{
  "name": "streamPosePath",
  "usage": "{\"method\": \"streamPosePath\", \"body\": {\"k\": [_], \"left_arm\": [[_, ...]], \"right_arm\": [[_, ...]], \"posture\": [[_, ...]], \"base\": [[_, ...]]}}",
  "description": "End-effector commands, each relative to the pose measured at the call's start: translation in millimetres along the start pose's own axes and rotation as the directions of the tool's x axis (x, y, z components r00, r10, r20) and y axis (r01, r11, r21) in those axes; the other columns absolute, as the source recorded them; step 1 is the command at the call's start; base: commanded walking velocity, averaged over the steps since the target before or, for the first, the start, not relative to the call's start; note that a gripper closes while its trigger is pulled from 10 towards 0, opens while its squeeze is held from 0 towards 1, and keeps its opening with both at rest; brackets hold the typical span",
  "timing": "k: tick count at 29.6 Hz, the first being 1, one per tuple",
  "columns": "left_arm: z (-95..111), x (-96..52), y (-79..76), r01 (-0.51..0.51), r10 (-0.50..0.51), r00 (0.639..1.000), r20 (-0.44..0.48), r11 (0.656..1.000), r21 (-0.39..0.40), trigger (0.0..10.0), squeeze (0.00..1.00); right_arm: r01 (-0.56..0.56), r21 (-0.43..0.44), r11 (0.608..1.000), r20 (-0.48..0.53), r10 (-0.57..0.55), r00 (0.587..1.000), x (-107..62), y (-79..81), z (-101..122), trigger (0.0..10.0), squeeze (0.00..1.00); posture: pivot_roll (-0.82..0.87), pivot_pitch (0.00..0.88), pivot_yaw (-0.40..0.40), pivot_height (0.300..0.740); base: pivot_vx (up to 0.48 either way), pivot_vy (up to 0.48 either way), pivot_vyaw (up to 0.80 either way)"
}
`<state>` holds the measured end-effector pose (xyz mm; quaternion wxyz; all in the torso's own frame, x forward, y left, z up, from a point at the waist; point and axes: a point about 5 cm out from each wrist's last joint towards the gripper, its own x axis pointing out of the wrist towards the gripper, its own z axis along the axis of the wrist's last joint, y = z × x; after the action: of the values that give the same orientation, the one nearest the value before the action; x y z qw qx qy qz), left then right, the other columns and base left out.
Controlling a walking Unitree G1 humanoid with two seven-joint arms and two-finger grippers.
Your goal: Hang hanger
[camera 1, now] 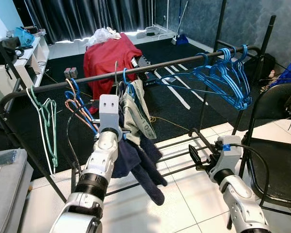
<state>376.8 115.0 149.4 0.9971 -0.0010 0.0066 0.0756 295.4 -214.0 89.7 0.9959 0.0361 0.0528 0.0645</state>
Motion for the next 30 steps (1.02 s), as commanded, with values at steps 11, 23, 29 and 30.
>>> {"method": "streamPosePath", "body": {"k": [11,23,29,30], "left_arm": [[-4.1,13.0,31.8,-0.136,0.136,0.991,-0.019,0.991,0.014,10.0,0.0],[-31.7,8.6,26.3,-0.087,0.094,0.981,-0.17,0.995,0.051,10.0,1.0],[-33.5,4.7,27.1,-0.027,0.028,0.991,-0.135,1.0,0.008,10.0,1.0],[-31.1,1.2,31.6,0.001,-0.001,0.997,-0.074,1.0,0.006,10.0,1.0]], "right_arm": [[-0.006,0.007,1.0,-0.005,0.006,1.0,-1.9,5.6,-2.2,10.0,0.0],[0.0,0.009,1.0,-0.003,0.0,1.0,-3.3,5.2,-1.5,10.0,0.0],[0.0,0.013,1.0,-0.002,0.0,1.0,-4.2,5.6,-1.5,10.0,0.0],[0.0,0.014,1.0,-0.002,0.0,1.0,-4.6,5.9,-1.5,10.0,0.0]], "posture": [[-0.19,0.0,0.094,0.74],[-0.19,0.0,0.098,0.74],[-0.18,0.0,0.098,0.74],[-0.18,0.0,0.097,0.74]], "base": [[0.0,0.0,0.0],[0.0,0.0,0.0],[0.0,0.0,0.0],[0.0,0.0,0.0]]}}
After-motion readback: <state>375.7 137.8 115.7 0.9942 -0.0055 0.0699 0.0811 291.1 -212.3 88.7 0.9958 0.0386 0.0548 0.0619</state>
